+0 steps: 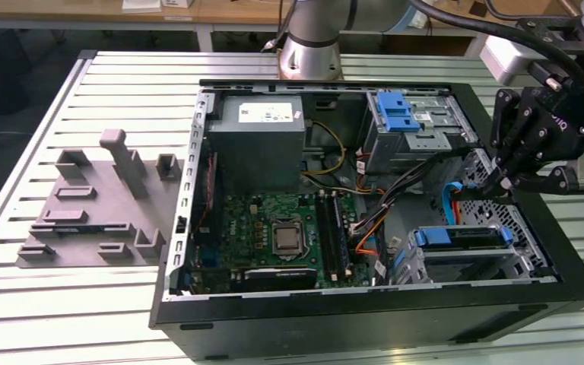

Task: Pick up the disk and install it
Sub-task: 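Insert the first disk wire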

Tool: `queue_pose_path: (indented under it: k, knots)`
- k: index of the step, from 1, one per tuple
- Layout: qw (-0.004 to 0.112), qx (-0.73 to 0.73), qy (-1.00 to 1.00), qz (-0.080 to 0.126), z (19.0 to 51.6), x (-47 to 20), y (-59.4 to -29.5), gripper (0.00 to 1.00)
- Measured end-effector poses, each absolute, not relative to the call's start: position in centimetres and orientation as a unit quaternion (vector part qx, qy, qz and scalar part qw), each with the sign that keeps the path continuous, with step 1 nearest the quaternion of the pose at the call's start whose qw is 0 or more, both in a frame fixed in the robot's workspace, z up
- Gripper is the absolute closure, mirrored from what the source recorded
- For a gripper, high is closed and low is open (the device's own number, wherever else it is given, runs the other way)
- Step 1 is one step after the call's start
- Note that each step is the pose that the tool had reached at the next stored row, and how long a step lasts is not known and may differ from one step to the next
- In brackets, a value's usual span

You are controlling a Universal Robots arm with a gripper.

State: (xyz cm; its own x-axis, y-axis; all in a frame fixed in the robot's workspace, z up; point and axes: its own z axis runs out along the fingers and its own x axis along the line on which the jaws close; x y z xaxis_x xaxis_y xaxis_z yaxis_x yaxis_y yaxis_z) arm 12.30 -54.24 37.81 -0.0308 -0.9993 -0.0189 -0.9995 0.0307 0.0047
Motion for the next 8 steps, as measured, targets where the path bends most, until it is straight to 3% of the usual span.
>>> queue_pose_path:
  k: [8]
  knots:
    - [0.004, -0.701, 0.713, 0.007, 37.74, 12.30, -54.23, 0.89]
